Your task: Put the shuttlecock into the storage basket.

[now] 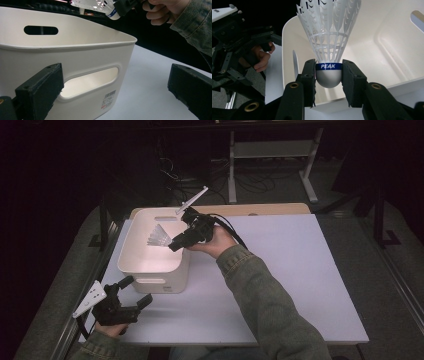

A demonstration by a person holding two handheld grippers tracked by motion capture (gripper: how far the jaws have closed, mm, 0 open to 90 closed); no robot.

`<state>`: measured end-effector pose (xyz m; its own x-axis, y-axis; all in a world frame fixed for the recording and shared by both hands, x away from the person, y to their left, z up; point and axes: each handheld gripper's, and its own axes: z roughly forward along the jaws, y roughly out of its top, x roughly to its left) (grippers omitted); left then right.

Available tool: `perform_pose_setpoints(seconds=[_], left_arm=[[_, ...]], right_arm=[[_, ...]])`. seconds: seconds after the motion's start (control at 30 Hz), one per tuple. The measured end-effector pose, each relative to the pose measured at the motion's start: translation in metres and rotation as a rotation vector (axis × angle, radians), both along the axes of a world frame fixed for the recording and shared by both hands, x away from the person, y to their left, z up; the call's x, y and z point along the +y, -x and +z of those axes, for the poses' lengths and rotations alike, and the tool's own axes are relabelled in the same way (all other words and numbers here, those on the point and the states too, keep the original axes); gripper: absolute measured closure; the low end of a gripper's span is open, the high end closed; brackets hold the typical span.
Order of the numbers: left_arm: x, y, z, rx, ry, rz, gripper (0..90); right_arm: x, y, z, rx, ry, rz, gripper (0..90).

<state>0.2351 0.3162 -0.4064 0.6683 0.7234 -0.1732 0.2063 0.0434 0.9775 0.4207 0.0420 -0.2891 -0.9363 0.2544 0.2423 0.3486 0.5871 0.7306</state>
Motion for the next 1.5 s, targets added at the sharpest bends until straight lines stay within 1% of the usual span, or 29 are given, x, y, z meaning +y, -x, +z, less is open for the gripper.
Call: perform_pose_setpoints(seconds=[0.07, 0.13, 0.23, 0.27, 0.3, 0.47, 0.53, 0.57, 0.67, 0.7, 0.73, 0.77, 0.83, 0.87, 0.9, 0.97, 1.03, 1.1, 1.13, 1.17, 1.2, 1.23, 1.27, 1.3, 1.33, 1.4, 1.43, 1.47, 1.5], left_arm=[[0.000, 0.000, 0.000, 0.004, -0.003, 0.002, 0.0], [-0.001, 0.001, 0.000, 0.009, 0.004, 0.002, 0.0], [0.000, 0.001, 0.000, 0.007, -0.004, 0.001, 0.0], [-0.001, 0.000, 0.000, 0.003, 0.006, 0.003, 0.0], [0.000, 0.000, 0.000, 0.003, 0.005, 0.003, 0.0], [0.000, 0.000, 0.000, 0.008, -0.001, 0.004, 0.0], [0.000, 0.000, 0.000, 0.008, 0.002, 0.005, 0.0], [0.000, 0.000, 0.000, 0.008, 0.001, 0.004, 0.0], [0.000, 0.001, 0.000, 0.010, -0.005, 0.003, 0.0], [0.000, 0.000, 0.000, 0.008, -0.004, 0.004, 0.0], [0.000, 0.000, 0.000, 0.009, -0.004, 0.004, 0.0], [0.000, 0.000, 0.000, 0.009, -0.005, 0.004, 0.0], [0.000, 0.000, 0.000, 0.007, -0.005, 0.004, 0.0], [0.000, 0.000, 0.000, 0.010, 0.001, 0.005, 0.0], [-0.001, 0.000, 0.000, 0.010, 0.006, 0.005, 0.0], [-0.001, 0.000, 0.000, 0.011, 0.010, 0.004, 0.0], [-0.001, 0.001, 0.000, 0.011, 0.011, 0.005, 0.0], [-0.001, 0.001, 0.000, 0.011, 0.015, 0.005, 0.0], [-0.001, 0.001, 0.000, 0.012, 0.014, 0.004, 0.0], [-0.001, 0.001, 0.000, 0.012, 0.013, 0.004, 0.0], [-0.001, 0.001, 0.000, 0.011, 0.012, 0.002, 0.0], [-0.001, 0.001, 0.000, 0.011, 0.014, 0.001, 0.0], [-0.001, 0.001, 0.000, 0.010, 0.003, 0.001, 0.0], [-0.001, 0.001, 0.000, 0.010, 0.004, 0.001, 0.0], [0.000, 0.001, 0.000, 0.010, -0.004, 0.000, 0.0], [-0.001, 0.000, 0.000, 0.007, 0.001, -0.003, 0.0], [-0.002, 0.001, 0.000, 0.005, 0.009, -0.003, 0.0], [-0.002, 0.001, 0.000, 0.007, 0.005, -0.002, 0.0], [-0.002, 0.001, 0.000, 0.006, 0.005, -0.002, 0.0]], right_arm=[[0.002, 0.000, -0.002, 0.000, -0.001, 0.004, 63.6], [0.005, 0.000, -0.003, 0.003, -0.002, 0.011, 63.6], [0.009, 0.000, -0.005, 0.003, 0.003, 0.020, 63.6], [0.010, 0.000, -0.006, 0.003, 0.000, 0.022, 63.5], [0.011, 0.000, -0.007, 0.004, 0.002, 0.024, 63.6], [0.015, 0.001, -0.010, 0.024, 0.010, 0.028, 63.6], [0.016, 0.002, -0.012, 0.017, 0.010, 0.033, 63.6], [0.017, 0.001, -0.013, 0.021, 0.003, 0.039, 63.6], [0.018, 0.002, -0.015, 0.035, 0.013, 0.036, 63.6], [0.019, 0.002, -0.017, 0.027, 0.015, 0.039, 63.5], [0.019, 0.002, -0.018, 0.040, 0.013, 0.037, 63.5], [0.019, 0.002, -0.020, 0.028, 0.013, 0.042, 63.6], [0.020, 0.002, -0.021, 0.034, 0.013, 0.046, 63.5], [0.020, 0.002, -0.023, 0.027, 0.017, 0.047, 63.5], [0.020, 0.003, -0.023, 0.045, 0.021, 0.041, 63.5], [0.021, 0.003, -0.023, 0.046, 0.020, 0.042, 63.5], [0.021, 0.002, -0.025, 0.038, 0.018, 0.046, 63.5], [0.021, 0.002, -0.025, 0.047, 0.014, 0.046, 63.5], [0.021, 0.001, -0.026, 0.039, 0.010, 0.050, 63.1], [0.020, 0.001, -0.026, 0.041, 0.011, 0.040, 61.9], [0.020, 0.001, -0.026, 0.039, 0.008, 0.031, 55.3], [0.019, 0.000, -0.026, 0.053, 0.000, 0.026, 51.4], [0.018, -0.001, -0.026, 0.056, -0.009, 0.033, 48.4], [0.017, 0.000, -0.025, 0.050, -0.012, 0.026, 44.8], [0.016, 0.000, -0.024, 0.052, -0.017, 0.017, 41.0], [0.014, 0.000, -0.021, 0.042, -0.025, 0.002, 33.5], [0.012, 0.000, -0.019, 0.036, -0.028, -0.008, 25.7], [0.011, -0.001, -0.018, 0.040, -0.034, -0.015, 21.3], [0.009, -0.001, -0.017, 0.031, -0.036, -0.026, 17.0]])
